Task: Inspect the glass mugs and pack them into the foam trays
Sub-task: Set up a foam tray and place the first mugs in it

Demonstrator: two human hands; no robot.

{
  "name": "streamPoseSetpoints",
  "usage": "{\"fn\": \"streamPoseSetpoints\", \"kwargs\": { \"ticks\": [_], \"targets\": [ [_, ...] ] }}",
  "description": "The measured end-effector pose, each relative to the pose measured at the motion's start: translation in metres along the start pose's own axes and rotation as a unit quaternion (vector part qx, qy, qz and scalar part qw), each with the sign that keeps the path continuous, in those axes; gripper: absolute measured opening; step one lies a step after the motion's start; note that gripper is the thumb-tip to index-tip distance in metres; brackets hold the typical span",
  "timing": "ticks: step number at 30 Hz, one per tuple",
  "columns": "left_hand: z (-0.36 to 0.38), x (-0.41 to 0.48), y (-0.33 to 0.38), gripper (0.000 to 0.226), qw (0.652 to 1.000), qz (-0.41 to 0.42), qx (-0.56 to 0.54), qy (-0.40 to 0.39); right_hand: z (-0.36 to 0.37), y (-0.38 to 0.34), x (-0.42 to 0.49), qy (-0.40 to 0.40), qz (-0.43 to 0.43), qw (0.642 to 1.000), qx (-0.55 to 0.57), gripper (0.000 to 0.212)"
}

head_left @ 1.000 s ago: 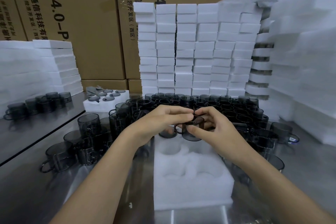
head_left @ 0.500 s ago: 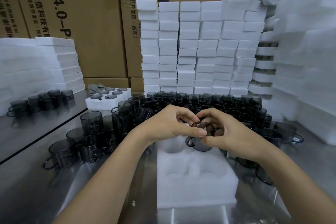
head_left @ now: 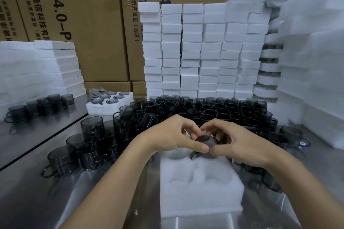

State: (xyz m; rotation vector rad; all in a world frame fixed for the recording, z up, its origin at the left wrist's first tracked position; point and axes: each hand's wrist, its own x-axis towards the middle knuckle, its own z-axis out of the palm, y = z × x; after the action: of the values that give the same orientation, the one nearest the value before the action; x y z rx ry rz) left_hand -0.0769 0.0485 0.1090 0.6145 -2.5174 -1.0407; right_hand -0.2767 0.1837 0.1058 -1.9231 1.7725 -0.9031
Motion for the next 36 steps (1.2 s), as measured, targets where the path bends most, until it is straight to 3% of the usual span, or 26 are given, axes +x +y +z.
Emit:
{"fn": "streamPoseSetpoints", "kwargs": {
  "ticks": [3, 7, 13, 14, 16, 18, 19, 22, 25, 29, 34, 36],
  "targets": [
    [0.003, 0.004, -0.003, 0.032, 1.0, -0.001, 0.02, -0.013, -0.003, 0.001, 0.001, 0.028, 0.006, 0.999, 0.029, 0.036],
    [0.01, 0.006, -0.006, 0.028, 0.998, 0.011, 0.058, -0.013, 0.007, -0.001, 0.003, -0.032, 0.011, 0.999, 0.012, 0.04],
    [0.001, -0.003, 0.003, 0.02, 0.996, 0.007, 0.082, -0.023, 0.008, 0.001, 0.002, -0.024, -0.004, 0.999, 0.026, 0.031],
    [-0.004, -0.007, 0.005, 0.02, 0.998, 0.006, 0.067, -0.003, 0.009, 0.001, 0.002, -0.018, -0.005, 0.999, 0.029, 0.032],
    [-0.017, -0.016, 0.003, 0.017, 0.992, 0.01, 0.03, 0.121, 0.013, 0.0, 0.003, -0.002, -0.007, 1.0, 0.023, 0.036],
    [-0.032, -0.026, -0.004, 0.016, 0.952, -0.012, 0.101, 0.289, 0.017, 0.001, 0.004, 0.014, -0.011, 1.0, 0.004, 0.035],
    [-0.039, -0.03, -0.007, 0.02, 0.925, -0.047, 0.18, 0.331, 0.019, 0.002, 0.004, 0.019, -0.017, 1.0, -0.005, 0.032],
    [-0.055, -0.034, -0.012, 0.038, 0.871, -0.17, 0.38, 0.259, 0.022, 0.005, 0.006, 0.033, -0.04, 0.998, -0.02, 0.019],
    [-0.056, -0.03, -0.014, 0.032, 0.85, -0.197, 0.445, 0.199, 0.022, 0.006, 0.006, 0.043, -0.046, 0.998, -0.019, 0.018],
    [-0.052, -0.028, -0.009, 0.006, 0.846, -0.175, 0.458, 0.21, 0.023, 0.005, 0.006, 0.046, -0.047, 0.998, -0.019, 0.025],
    [-0.045, -0.023, 0.008, 0.015, 0.89, -0.061, 0.334, 0.305, 0.023, 0.008, 0.008, 0.067, -0.038, 0.997, -0.021, 0.038],
    [-0.042, -0.022, 0.02, 0.015, 0.889, 0.017, 0.277, 0.366, 0.024, 0.01, 0.009, 0.07, -0.038, 0.996, -0.027, 0.036]
  ]
}}
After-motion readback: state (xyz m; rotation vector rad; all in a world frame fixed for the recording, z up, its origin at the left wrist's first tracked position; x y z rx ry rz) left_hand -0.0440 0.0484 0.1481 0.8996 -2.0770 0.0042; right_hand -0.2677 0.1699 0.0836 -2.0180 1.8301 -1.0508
